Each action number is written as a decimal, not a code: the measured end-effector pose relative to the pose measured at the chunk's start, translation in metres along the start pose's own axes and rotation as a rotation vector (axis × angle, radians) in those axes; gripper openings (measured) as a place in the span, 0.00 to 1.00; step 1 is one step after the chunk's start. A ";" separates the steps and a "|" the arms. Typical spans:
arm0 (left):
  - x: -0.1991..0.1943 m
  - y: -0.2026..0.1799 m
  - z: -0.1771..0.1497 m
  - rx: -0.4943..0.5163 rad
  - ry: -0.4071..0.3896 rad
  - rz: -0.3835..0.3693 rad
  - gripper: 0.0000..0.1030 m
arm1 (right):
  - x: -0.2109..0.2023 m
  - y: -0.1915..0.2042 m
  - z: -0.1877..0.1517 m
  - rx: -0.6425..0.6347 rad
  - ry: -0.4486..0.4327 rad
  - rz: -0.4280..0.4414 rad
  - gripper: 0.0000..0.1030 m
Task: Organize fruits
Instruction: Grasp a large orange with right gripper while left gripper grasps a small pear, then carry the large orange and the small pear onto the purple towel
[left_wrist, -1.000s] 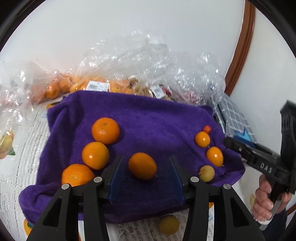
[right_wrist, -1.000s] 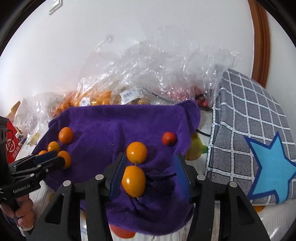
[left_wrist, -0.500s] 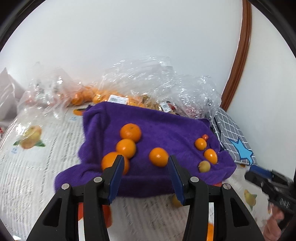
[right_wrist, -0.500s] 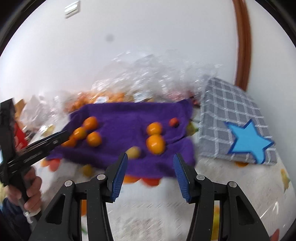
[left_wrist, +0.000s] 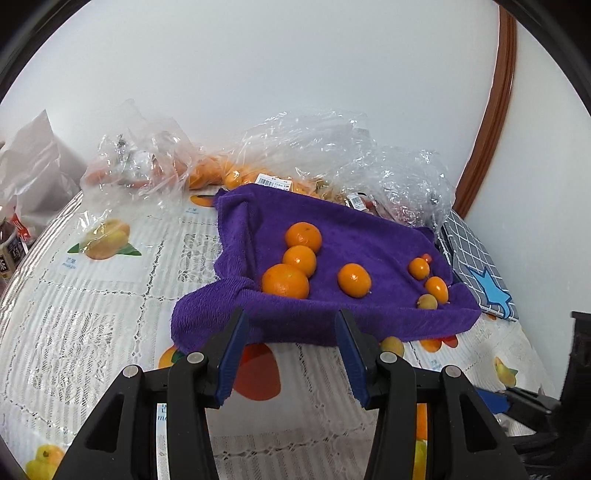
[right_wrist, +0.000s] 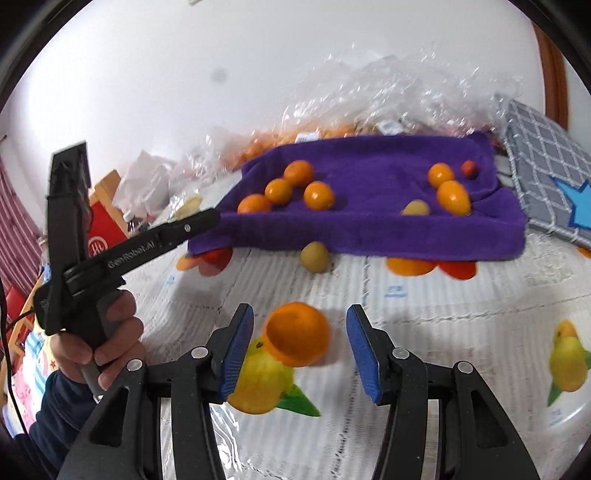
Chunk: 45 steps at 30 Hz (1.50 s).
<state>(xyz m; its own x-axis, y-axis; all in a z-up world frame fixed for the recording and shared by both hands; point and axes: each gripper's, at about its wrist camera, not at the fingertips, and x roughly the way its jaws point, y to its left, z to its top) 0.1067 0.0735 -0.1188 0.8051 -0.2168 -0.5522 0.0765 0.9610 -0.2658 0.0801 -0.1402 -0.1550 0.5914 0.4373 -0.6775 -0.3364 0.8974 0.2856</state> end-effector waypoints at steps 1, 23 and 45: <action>0.000 0.000 0.000 0.001 0.001 -0.002 0.45 | 0.006 0.001 0.000 0.001 0.018 -0.004 0.51; 0.059 -0.084 -0.027 0.083 0.244 -0.109 0.40 | -0.028 -0.081 -0.011 -0.014 -0.016 -0.248 0.41; 0.060 -0.068 -0.023 0.010 0.227 -0.081 0.22 | -0.030 -0.090 -0.011 0.039 -0.037 -0.188 0.41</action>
<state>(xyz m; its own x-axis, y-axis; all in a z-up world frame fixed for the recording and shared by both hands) 0.1361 -0.0092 -0.1518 0.6436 -0.3253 -0.6928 0.1421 0.9402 -0.3095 0.0846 -0.2346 -0.1679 0.6678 0.2629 -0.6964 -0.1894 0.9648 0.1825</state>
